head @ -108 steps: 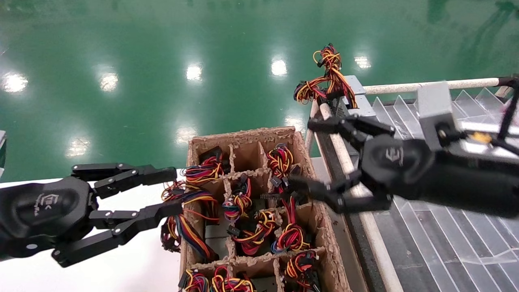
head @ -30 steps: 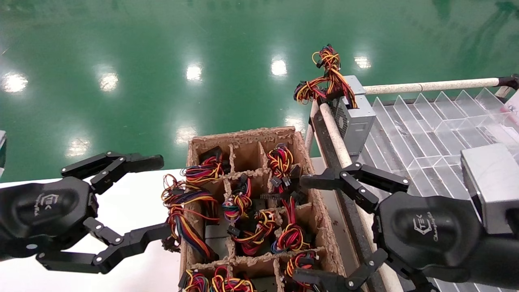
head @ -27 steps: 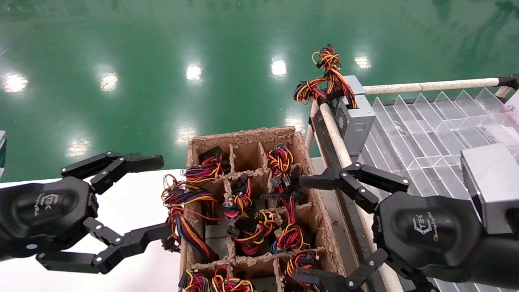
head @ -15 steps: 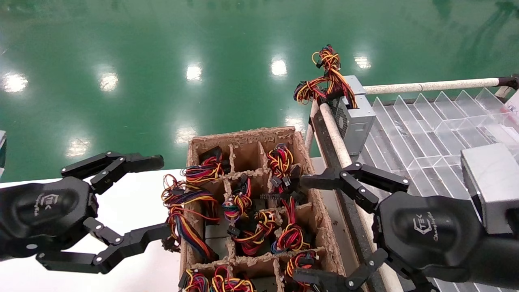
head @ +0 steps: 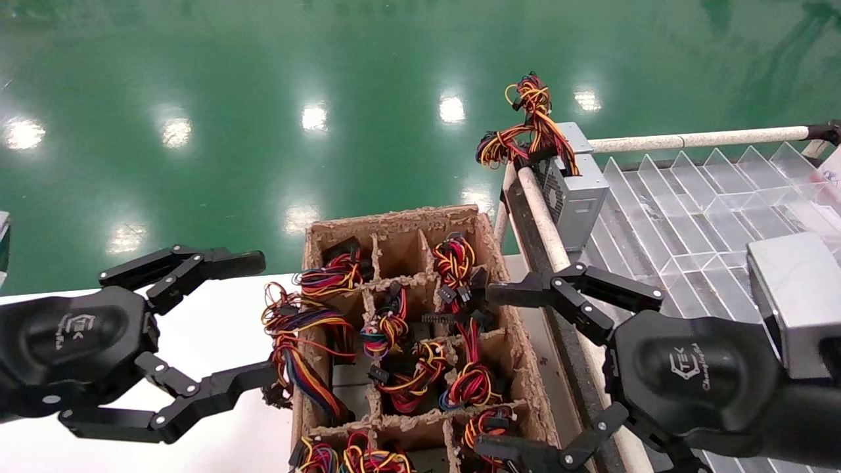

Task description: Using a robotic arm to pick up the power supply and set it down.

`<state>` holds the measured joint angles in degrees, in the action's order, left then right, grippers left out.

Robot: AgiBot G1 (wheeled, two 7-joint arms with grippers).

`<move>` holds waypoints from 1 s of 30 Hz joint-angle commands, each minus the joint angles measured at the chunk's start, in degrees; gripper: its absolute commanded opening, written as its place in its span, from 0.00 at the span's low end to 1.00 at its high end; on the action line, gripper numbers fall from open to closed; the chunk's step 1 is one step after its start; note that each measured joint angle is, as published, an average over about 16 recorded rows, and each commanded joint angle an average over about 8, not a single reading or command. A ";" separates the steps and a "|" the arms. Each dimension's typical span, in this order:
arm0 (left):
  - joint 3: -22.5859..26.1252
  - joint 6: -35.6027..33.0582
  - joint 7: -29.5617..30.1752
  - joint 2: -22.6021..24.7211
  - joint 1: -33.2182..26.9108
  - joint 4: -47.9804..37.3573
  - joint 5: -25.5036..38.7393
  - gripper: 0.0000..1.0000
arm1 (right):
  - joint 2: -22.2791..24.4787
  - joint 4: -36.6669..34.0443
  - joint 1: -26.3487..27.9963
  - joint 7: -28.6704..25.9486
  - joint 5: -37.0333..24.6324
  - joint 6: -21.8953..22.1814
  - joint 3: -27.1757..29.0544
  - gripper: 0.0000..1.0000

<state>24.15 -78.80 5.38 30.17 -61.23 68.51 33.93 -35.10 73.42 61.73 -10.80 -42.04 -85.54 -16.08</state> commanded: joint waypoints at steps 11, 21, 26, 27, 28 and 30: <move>0.00 0.00 0.00 0.00 0.00 0.00 0.00 1.00 | 0.00 0.00 0.00 0.00 0.00 0.00 0.00 1.00; 0.00 0.00 0.00 0.00 0.00 0.00 0.00 1.00 | 0.00 0.00 0.00 0.00 0.00 0.00 0.00 1.00; 0.00 0.00 0.00 0.00 0.00 0.00 0.00 1.00 | 0.00 0.00 0.00 0.00 0.00 0.00 0.00 1.00; 0.00 0.00 0.00 0.00 0.00 0.00 0.00 1.00 | 0.00 0.00 0.00 0.00 0.00 0.00 0.00 1.00; 0.00 0.00 0.00 0.00 0.00 0.00 0.00 1.00 | 0.00 0.00 0.00 0.00 0.00 0.00 0.00 1.00; 0.00 0.00 0.00 0.00 0.00 0.00 0.00 1.00 | 0.00 0.00 0.00 0.00 0.00 0.00 0.00 1.00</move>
<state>24.15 -78.80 5.37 30.17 -61.23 68.51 33.93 -35.10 73.42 61.73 -10.79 -42.04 -85.54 -16.08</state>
